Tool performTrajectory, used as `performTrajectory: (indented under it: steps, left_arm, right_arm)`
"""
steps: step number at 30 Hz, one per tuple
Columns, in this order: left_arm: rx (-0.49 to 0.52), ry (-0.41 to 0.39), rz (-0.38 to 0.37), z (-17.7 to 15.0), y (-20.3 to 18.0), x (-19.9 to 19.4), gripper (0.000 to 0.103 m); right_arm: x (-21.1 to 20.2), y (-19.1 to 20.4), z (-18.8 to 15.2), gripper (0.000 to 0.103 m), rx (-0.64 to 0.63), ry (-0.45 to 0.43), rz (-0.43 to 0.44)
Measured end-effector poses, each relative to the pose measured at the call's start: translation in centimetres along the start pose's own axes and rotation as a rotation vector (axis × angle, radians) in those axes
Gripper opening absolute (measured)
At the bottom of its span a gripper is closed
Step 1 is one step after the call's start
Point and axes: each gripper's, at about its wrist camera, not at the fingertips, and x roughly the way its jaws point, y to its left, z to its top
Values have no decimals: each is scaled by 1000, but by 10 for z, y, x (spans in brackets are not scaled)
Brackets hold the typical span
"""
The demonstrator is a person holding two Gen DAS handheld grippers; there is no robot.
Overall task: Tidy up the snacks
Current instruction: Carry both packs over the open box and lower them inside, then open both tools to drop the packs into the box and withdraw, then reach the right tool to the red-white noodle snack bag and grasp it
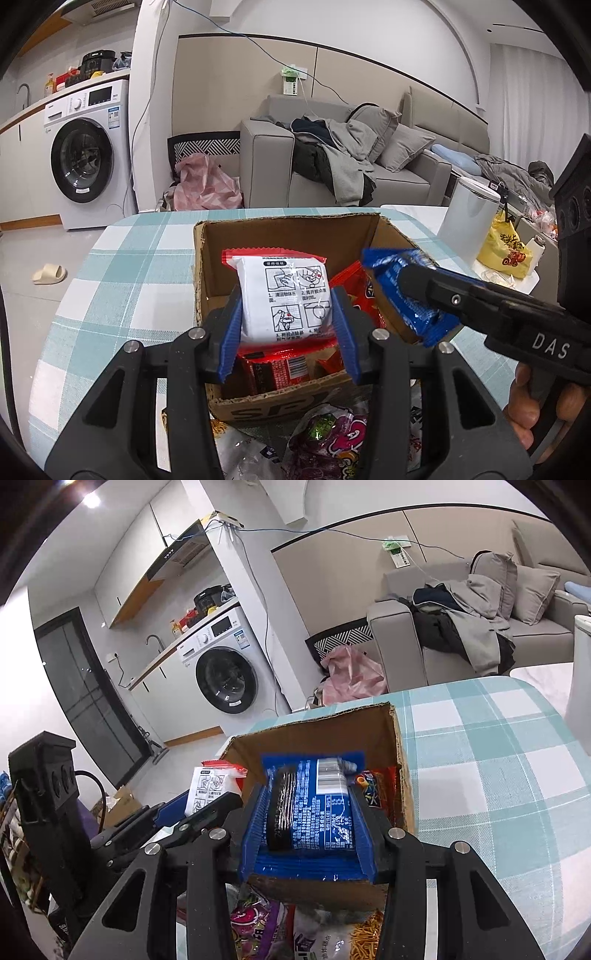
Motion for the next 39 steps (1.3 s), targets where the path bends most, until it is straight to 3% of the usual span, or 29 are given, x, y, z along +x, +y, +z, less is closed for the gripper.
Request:
performTrajectory:
  steps: [7,9,11,14,17,20,31,39]
  left_arm:
    - [1,15,2,-3,0,2,43]
    - [3,12,2,-3,0,1,51]
    - [-1,1,1,-2,1,-2,78]
    - [-10,2,-22,0,2,-6,82]
    - [-19,-1,-34,1,3,-13,89]
    - [-36,7,-51,1,3,-21,103]
    - [-2,9,42,-18,11,-81,103]
    - [-15,45,83,-44,28,-115,103]
  right_arm:
    - [-9,-1,0,45,-14,-26,18]
    - [-16,0,0,53,-27,-40,7]
    - [-21,0,0,69,-38,-44,-1]
    - [-32,0,-1,88,-62,-46,10]
    - [-45,-1,-6,100,-85,-50,1]
    - [-55,-3,-10,102,-94,-39,-22]
    - [-80,-12,-36,103,-111,15,-114]
    - [-82,-12,-54,103,-123,43,-121]
